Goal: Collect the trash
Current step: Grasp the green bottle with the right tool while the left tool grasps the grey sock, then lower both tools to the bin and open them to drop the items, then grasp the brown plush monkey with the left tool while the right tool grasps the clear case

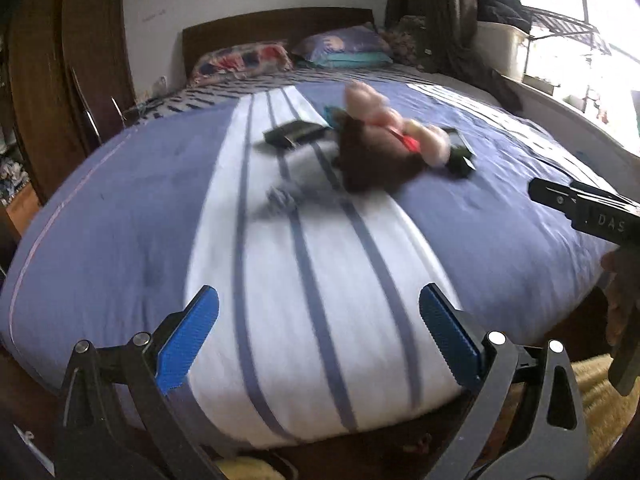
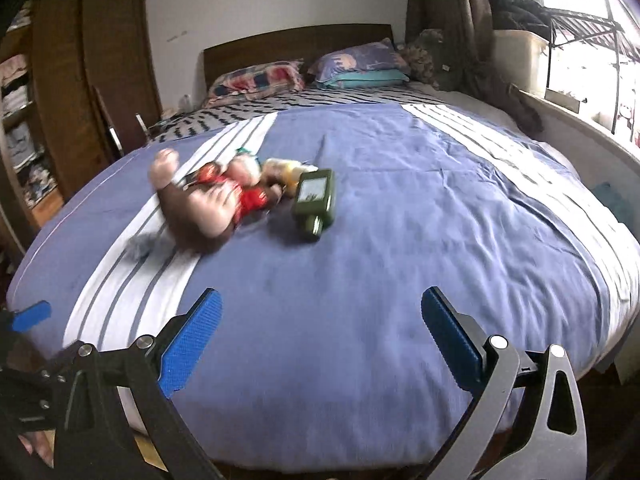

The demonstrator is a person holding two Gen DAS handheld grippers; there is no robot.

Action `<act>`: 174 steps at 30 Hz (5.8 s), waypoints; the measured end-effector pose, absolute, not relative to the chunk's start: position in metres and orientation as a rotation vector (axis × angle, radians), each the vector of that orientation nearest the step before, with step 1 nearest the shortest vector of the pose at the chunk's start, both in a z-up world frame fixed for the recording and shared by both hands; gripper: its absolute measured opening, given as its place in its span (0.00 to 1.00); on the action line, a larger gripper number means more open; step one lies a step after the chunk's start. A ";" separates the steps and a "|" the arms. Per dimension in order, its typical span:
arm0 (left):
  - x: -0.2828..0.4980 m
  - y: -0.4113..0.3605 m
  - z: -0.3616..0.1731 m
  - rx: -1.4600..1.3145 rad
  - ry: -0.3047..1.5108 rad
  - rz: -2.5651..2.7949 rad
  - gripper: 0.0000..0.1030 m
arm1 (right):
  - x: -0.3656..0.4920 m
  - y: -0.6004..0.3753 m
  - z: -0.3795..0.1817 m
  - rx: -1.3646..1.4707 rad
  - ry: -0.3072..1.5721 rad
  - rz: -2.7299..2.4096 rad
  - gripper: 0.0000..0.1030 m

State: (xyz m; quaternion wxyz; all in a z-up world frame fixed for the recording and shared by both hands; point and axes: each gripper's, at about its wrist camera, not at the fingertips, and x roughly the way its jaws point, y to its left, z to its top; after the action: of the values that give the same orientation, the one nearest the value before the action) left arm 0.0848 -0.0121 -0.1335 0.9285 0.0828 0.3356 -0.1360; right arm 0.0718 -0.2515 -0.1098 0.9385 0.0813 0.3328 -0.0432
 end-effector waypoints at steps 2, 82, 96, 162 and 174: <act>0.102 -0.010 -0.131 0.174 0.684 -0.262 0.92 | 0.089 -0.255 -0.109 0.178 0.689 -0.118 0.97; -0.009 -0.052 -0.311 0.149 1.116 -0.488 0.77 | -0.050 -0.236 -0.264 0.328 1.083 0.036 0.68; 0.025 -0.026 -0.176 0.144 0.846 -0.438 0.92 | -0.014 -0.264 -0.141 0.249 0.788 -0.022 0.83; 0.204 -0.009 -0.079 0.103 0.633 -0.374 0.25 | 0.204 -0.200 -0.133 0.171 0.886 0.090 0.36; 0.094 -0.030 -0.040 0.088 0.564 -0.488 0.25 | 0.091 -0.218 -0.086 0.110 0.820 0.036 0.36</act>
State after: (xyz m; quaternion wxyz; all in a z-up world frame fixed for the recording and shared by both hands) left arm 0.0943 -0.0296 -0.0403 0.9304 0.0430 0.2753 -0.2381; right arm 0.0905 -0.2181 -0.0864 0.9154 0.0533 0.3986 0.0177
